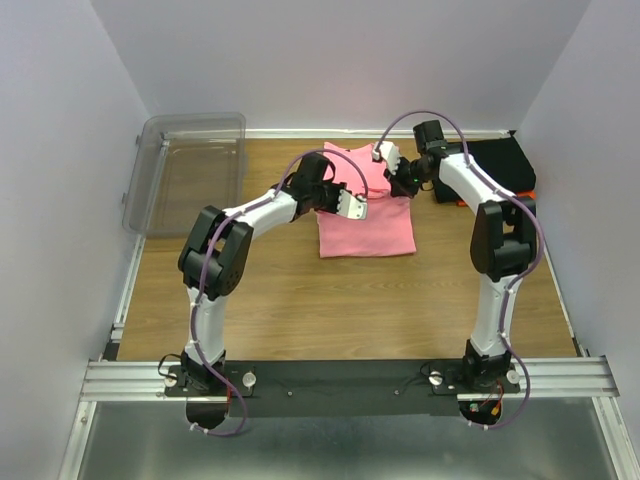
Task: Fold and stack the t-shirts
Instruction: Fold the tshirt
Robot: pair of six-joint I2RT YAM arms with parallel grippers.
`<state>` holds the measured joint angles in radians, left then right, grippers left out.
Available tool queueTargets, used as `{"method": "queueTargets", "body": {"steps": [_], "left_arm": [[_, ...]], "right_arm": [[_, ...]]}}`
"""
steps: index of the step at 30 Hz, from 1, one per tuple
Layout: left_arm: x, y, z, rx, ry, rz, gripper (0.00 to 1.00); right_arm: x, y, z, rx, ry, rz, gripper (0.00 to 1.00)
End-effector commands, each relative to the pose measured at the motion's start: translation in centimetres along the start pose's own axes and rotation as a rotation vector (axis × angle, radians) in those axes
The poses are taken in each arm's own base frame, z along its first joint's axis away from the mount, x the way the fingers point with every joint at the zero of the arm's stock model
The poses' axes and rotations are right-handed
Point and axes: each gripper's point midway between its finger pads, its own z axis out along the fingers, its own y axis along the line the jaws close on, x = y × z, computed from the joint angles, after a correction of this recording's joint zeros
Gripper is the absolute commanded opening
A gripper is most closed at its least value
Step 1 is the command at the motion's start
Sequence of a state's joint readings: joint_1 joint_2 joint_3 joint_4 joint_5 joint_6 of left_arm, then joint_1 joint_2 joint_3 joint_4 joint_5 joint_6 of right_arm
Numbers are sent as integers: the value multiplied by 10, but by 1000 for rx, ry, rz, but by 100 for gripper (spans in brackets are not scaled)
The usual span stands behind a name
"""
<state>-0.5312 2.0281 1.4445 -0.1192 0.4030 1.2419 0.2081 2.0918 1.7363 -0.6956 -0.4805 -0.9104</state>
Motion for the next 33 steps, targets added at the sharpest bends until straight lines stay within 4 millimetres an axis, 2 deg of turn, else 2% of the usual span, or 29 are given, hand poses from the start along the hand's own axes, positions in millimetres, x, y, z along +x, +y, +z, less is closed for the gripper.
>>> {"method": "queueTargets", "body": {"steps": [1, 8, 10, 11, 12, 14, 15, 16, 17, 19, 20, 21, 22, 23, 24, 25, 26, 27, 28, 29, 30, 31, 32, 33], "left_arm": [[-1, 2, 6, 15, -27, 3, 0], [3, 6, 8, -2, -8, -3, 1], [5, 12, 7, -32, 7, -31, 18], [7, 16, 7, -51, 16, -46, 33], [9, 30, 5, -118, 40, -83, 64], [10, 46, -2, -193, 61, -103, 80], [9, 66, -15, -290, 78, -100, 89], [8, 77, -24, -350, 87, -101, 89], [-1, 98, -47, -475, 72, -89, 89], [-8, 116, -77, -590, 76, -80, 90], [-26, 131, -105, -654, 42, -38, 89], [-27, 115, -107, -623, 40, -15, 89], [-38, 107, -111, -596, -3, 26, 88], [-52, 100, -128, -567, -16, 111, 88], [-56, 64, -118, -453, -62, 157, 88], [-66, 43, -115, -386, -82, 201, 88], [-72, 23, -114, -332, -93, 240, 89], [-76, -12, -113, -248, -96, 258, 89], [-80, -28, -112, -213, -92, 264, 89], [-99, -51, -109, -164, -116, 284, 89], [-98, -78, -103, -111, -111, 280, 90], [-100, -92, -102, -91, -105, 287, 90], [-116, -107, -99, -68, -137, 304, 90], [-114, -122, -95, -35, -130, 292, 90]], "right_arm": [[9, -7, 8, 17, 32, 27, 1], [15, -9, 13, 20, 53, 43, 2], [12, -17, 13, 49, 51, 54, 10], [11, -21, 13, 74, 50, 101, 22], [8, -35, 12, 138, 43, 108, 28], [2, -51, 6, 238, 20, 200, 44], [-2, -57, 2, 277, 11, 218, 44], [-8, -72, -5, 352, -10, 227, 45], [-12, -74, -12, 382, -26, 264, 45], [-18, -78, -21, 418, -48, 273, 45], [-24, -77, -28, 419, -65, 274, 45], [-21, -70, -28, 400, -62, 269, 45], [-24, -57, -26, 335, -85, 214, 45], [-32, -45, -38, 301, -111, 150, 46], [-18, -16, -29, 200, -89, 99, 47], [-14, 20, -30, 40, -102, -58, 49], [-8, 44, -33, -51, -105, -136, 51], [7, 77, -37, -142, -97, -183, 52], [13, 96, -39, -203, -107, -225, 52], [27, 117, -39, -266, -90, -286, 54], [30, 128, -44, -279, -81, -309, 54], [54, 149, -39, -318, -18, -301, 55], [57, 162, -36, -337, 0, -325, 56], [62, 168, -35, -332, 16, -321, 56]]}}
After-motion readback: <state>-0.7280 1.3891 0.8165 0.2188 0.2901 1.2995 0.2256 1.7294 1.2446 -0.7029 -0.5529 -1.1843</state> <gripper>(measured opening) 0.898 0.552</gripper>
